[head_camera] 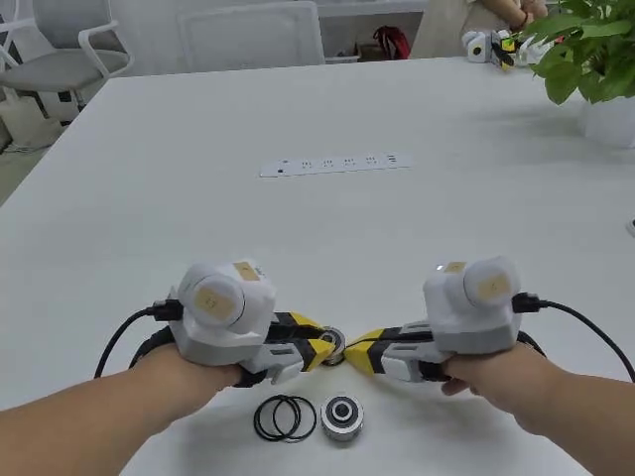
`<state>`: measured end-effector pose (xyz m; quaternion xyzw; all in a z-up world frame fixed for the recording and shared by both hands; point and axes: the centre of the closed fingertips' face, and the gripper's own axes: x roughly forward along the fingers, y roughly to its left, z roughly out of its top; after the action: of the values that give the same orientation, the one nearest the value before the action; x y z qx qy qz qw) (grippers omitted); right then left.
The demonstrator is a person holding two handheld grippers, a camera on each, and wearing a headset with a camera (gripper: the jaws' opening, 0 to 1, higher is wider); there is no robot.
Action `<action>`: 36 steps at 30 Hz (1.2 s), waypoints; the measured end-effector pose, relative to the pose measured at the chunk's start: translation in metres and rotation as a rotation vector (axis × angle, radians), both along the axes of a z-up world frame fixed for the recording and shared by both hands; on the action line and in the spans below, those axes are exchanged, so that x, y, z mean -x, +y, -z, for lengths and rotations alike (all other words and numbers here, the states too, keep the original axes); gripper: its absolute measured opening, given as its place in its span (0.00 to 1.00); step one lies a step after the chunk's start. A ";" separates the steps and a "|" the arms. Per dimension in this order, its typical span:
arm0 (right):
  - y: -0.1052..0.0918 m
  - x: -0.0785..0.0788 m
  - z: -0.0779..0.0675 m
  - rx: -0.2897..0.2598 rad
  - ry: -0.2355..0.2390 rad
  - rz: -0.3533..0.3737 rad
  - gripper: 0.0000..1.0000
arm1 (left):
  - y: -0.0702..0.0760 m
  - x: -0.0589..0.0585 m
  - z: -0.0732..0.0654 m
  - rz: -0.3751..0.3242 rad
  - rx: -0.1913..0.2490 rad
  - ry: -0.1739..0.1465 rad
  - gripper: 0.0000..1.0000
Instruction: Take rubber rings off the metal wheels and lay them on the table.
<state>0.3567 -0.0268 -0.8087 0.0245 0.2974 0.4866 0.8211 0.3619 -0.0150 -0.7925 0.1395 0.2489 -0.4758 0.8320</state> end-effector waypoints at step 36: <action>0.007 -0.005 -0.020 -0.111 0.066 0.051 0.00 | -0.001 0.001 0.001 -0.039 -0.026 -0.004 0.11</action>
<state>0.3619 -0.0197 -0.7887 0.0938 0.2960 0.4801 0.8204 0.3610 -0.0165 -0.7932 0.1465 0.2559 -0.4561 0.8397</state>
